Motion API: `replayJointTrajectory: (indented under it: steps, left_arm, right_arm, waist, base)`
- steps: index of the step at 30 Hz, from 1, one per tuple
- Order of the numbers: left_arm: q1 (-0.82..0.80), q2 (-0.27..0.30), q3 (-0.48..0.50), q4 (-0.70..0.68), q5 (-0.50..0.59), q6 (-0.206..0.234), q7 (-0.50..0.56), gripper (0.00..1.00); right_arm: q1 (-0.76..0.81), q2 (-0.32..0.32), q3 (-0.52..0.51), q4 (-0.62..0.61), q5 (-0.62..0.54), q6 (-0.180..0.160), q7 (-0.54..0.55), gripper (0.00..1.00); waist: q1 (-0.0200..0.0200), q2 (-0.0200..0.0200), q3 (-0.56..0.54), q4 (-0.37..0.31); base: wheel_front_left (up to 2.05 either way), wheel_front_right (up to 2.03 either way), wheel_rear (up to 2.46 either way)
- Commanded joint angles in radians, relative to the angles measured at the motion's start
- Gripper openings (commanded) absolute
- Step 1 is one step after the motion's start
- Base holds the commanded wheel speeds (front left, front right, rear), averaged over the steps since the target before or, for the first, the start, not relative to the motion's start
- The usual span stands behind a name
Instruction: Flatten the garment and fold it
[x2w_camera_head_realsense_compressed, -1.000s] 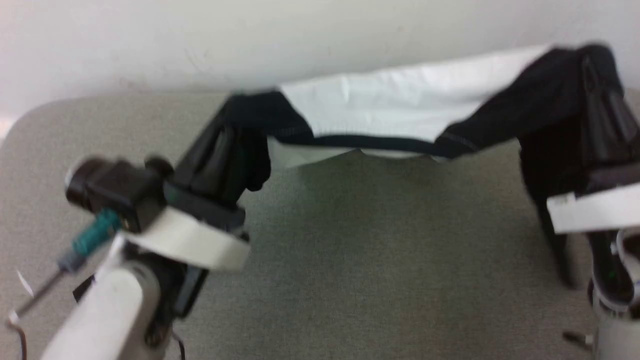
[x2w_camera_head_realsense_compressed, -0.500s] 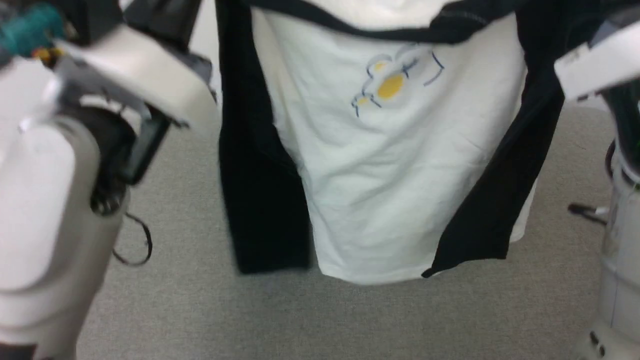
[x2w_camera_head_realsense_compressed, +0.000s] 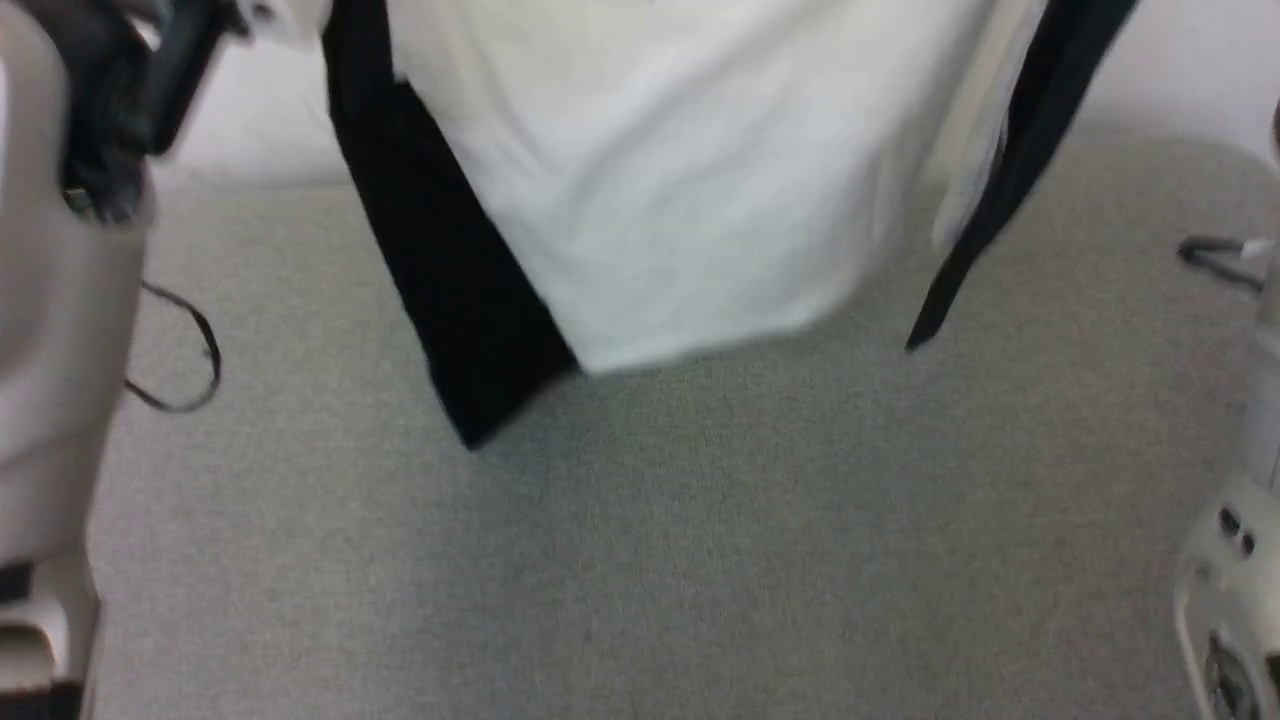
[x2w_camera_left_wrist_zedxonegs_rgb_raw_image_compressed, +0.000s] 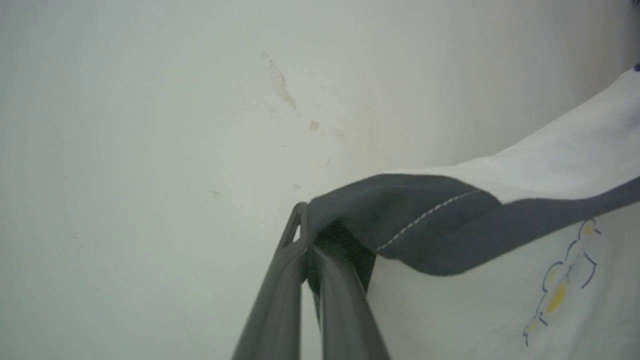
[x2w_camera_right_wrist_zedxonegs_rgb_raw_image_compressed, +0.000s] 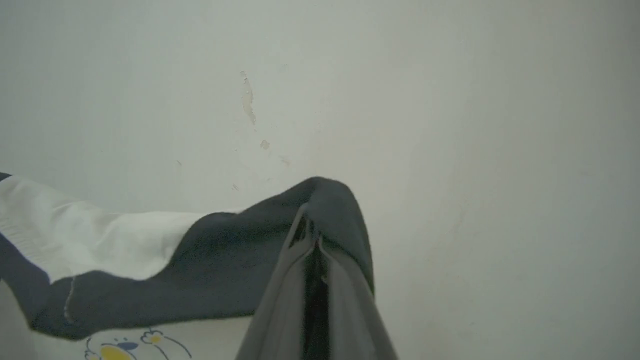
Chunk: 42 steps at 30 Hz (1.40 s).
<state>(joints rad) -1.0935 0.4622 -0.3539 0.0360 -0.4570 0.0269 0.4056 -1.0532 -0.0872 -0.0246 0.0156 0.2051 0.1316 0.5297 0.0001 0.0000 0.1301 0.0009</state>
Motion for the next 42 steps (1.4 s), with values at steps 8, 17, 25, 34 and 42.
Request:
replayJointTrajectory:
  steps: [8,17,25,34,42]
  left_arm:
    - [-0.267,0.001,-0.001,0.166,0.098,-0.011,-0.08,0.0]
    - [-0.433,-0.025,-0.025,0.327,0.169,-0.006,-0.205,0.0]
    - [-0.469,-0.039,-0.025,0.384,0.176,0.005,-0.287,0.0]
    - [-0.373,-0.022,-0.04,0.352,0.155,-0.023,-0.361,0.0]
    - [-0.151,0.026,-0.062,0.192,0.136,-0.02,-0.379,0.0]
  right_arm:
    - [-0.296,0.013,0.009,0.204,-0.105,-0.001,-0.115,0.0]
    - [-0.505,0.01,0.027,0.407,-0.195,-0.001,-0.239,0.0]
    - [-0.564,-0.021,0.031,0.506,-0.224,-0.001,-0.308,0.0]
    - [-0.466,-0.072,0.079,0.479,-0.144,-0.001,-0.324,0.0]
    - [-0.224,-0.135,0.125,0.284,0.001,-0.001,-0.28,0.0]
  waist:
    - [-0.0001,0.0,0.284,-0.01]
    - [-0.0001,0.0,0.409,0.043]
    - [-0.0001,0.0,0.519,0.06]
    - [-0.0001,0.0,0.572,0.068]
    - [-0.0001,0.0,0.505,0.06]
  base:
    - [0.0,0.0,0.0]
    - [0.0,0.0,0.0]
    - [0.0,0.0,0.0]
    - [0.0,0.0,0.0]
    - [0.0,0.0,0.0]
